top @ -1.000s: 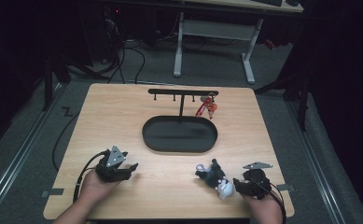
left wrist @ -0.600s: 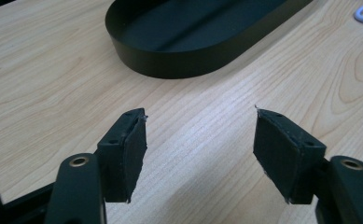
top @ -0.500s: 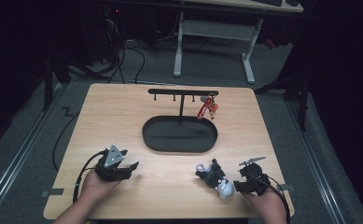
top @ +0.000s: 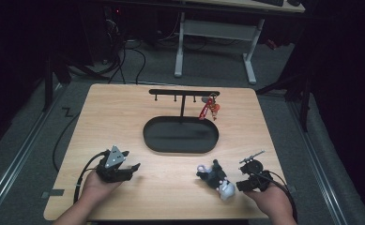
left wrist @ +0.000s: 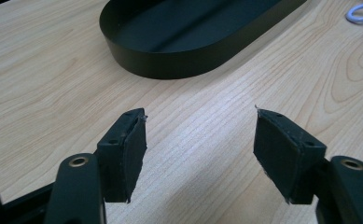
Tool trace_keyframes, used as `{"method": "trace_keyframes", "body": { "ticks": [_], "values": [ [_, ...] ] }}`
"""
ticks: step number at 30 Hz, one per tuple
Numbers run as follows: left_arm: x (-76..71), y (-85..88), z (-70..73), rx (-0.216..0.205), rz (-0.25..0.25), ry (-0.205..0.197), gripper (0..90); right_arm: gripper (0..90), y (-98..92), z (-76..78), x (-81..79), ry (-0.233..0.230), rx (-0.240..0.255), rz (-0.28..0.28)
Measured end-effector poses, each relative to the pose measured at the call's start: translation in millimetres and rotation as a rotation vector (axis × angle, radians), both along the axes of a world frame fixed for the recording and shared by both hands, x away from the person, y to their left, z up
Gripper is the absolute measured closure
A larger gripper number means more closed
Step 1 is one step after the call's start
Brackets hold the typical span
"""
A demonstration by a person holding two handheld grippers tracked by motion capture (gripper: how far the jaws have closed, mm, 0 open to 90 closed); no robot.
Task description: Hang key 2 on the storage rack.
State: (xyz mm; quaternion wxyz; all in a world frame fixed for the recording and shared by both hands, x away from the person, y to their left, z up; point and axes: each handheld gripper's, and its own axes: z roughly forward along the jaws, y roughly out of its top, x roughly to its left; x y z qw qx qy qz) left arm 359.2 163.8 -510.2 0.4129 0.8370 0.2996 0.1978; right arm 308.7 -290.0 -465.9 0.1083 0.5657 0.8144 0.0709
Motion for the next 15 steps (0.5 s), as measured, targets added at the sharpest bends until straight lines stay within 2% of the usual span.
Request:
{"method": "trace_keyframes", "body": {
  "ticks": [3, 4, 5, 11, 15],
  "values": [
    [0.2, -0.4, -0.4, 0.000, -0.001, 0.003, 34.8, 40.6, -0.4, 5.0, 1.0, 0.011, 0.009, -0.005],
    [0.2, -0.8, -0.9, 0.004, -0.002, 0.005, 34.8, 40.1, 0.5, 13.2, 2.7, 0.020, 0.018, -0.008],
    [0.2, -0.8, -0.9, 0.004, -0.002, 0.005, 34.8, 40.1, 0.5, 13.2, 2.7, 0.020, 0.018, -0.008],
    [0.3, 0.1, -0.3, 0.000, -0.004, 0.005, 34.8, 35.3, 14.8, 39.8, 6.4, 0.027, 0.047, 0.018],
    [-1.2, 0.1, 0.6, 0.001, -0.006, 0.000, 34.8, 32.1, 25.7, 43.7, 5.8, 0.027, 0.052, 0.044]
  ]
}}
